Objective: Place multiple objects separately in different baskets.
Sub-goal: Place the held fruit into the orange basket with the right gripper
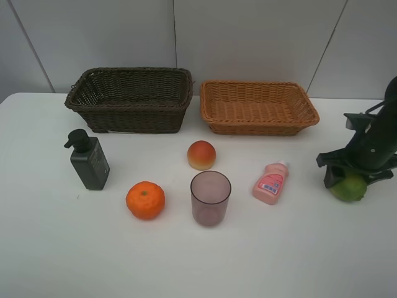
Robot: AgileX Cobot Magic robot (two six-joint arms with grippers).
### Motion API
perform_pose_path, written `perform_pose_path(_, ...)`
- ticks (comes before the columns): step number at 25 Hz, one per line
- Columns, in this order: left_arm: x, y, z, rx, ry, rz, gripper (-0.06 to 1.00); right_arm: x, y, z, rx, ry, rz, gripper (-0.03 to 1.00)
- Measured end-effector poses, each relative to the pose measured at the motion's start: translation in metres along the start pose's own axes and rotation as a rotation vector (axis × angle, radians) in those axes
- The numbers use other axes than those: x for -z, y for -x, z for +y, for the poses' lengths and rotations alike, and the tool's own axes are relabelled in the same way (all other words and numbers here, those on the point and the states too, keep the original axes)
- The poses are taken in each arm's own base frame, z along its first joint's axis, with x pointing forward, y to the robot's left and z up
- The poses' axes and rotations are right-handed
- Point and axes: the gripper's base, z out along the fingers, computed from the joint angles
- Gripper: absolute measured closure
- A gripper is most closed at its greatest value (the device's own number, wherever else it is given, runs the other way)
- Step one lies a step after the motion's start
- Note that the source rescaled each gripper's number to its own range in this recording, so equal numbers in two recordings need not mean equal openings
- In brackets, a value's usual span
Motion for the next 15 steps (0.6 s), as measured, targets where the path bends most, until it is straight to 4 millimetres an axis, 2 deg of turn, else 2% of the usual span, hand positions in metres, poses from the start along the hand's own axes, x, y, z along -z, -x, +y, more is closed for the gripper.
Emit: perform_pose_path(15, 0.0000, 0.0000, 0.0000, 0.000, 0.000, 0.000, -0.06, 0.0002, 0.0002, 0.0000, -0.001, 0.000, 0.000, 0.71)
